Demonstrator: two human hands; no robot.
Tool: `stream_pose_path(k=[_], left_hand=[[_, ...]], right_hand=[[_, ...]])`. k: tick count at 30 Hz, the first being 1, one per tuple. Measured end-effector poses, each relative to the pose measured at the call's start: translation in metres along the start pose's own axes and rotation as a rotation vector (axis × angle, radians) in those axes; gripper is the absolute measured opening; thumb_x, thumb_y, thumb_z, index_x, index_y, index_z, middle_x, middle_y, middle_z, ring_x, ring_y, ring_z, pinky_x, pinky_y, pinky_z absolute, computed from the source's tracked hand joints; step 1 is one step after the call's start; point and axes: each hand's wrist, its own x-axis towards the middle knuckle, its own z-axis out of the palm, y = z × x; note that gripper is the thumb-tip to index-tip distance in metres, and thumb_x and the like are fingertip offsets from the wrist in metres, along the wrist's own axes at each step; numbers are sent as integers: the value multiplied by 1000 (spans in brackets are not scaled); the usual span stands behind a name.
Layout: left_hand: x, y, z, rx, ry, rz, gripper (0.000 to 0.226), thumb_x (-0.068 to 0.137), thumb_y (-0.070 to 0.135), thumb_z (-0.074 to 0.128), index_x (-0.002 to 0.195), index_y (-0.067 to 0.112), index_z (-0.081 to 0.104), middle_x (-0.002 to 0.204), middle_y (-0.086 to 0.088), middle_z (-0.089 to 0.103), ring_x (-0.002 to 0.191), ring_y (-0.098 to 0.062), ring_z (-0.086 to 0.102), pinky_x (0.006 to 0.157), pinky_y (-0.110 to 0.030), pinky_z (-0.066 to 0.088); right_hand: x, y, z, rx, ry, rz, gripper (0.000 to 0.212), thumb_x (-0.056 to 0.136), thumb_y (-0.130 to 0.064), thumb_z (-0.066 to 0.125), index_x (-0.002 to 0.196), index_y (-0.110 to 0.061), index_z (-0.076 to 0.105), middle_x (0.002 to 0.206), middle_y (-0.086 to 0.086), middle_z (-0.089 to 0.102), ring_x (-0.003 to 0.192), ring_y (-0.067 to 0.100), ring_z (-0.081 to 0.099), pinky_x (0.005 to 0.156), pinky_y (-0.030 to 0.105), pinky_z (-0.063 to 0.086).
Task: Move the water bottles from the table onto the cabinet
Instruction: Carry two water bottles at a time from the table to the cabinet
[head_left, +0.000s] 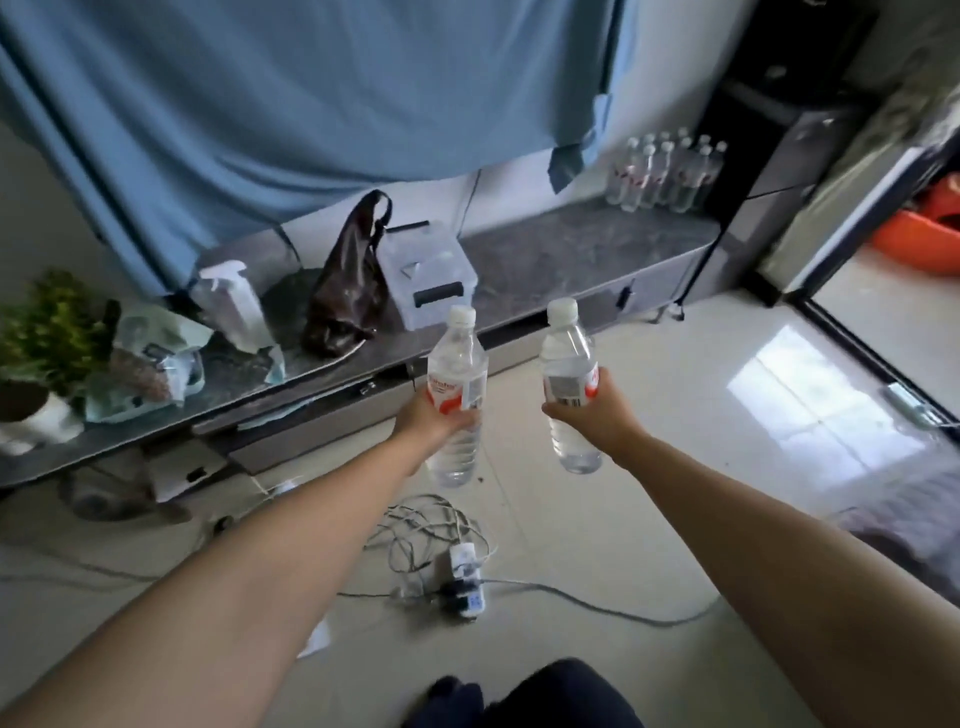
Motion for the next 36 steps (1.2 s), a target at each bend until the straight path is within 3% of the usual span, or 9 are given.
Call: stream_pose_path(k=[5,10,15,19,23,29,33,36], left_hand=[[33,39,64,58,-185,65,40,70,30,80,104,30,60,105,3,69,97,-19,64,90,-33,50],[76,77,142,173,-321,97,67,47,51,72,110,31,60,105,6,71,98,-17,66,94,-38,52],[117,127,228,164,-328,90,59,54,44,75,110,30,61,106,4,71,98,-18,66,94,-37,52],[148,180,297,183,-313,97,54,61,39,77,112,29,61,108,3,71,100,-19,65,94,-36,51],[175,234,358,136,-291,129,49,70,32,78,115,27,60,107,4,69,99,-19,63,84,-28,47],[222,283,405,124,-329,143,42,66,32,77,106,30,61,105,3,71,100,-18,65,95,-35,51],[274,310,434,72,-318,98,36,75,21,78,105,26,59,103,1,68,98,-18,63,88,-29,47],[326,327,453,69,-329,85,38,76,20,77,109,24,59,105,2,68,99,-17,63,87,-28,46]], right_hand=[[10,35,-59,56,154,104,64,72,-23,82,123,-10,45,106,4,59,96,24,57,82,34,43],[41,76,-121,82,265,170,63,70,-27,82,121,-12,48,109,8,63,101,28,60,89,39,48],[92,112,-197,66,233,142,59,72,-23,81,120,-13,48,105,5,61,96,25,57,81,31,41],[139,135,-271,55,181,153,62,73,-25,81,122,-14,46,107,5,60,98,25,56,83,32,43],[188,149,-343,46,188,141,60,73,-25,81,120,-15,47,105,3,59,98,25,56,84,35,45],[253,161,-396,152,248,178,61,67,-29,83,116,-20,49,106,3,64,102,27,62,95,47,50],[316,168,-421,179,238,185,65,64,-31,84,117,-19,48,107,5,65,101,27,63,95,50,51],[369,169,-438,194,223,194,61,69,-26,83,117,-17,47,107,6,64,100,27,62,93,45,51]])
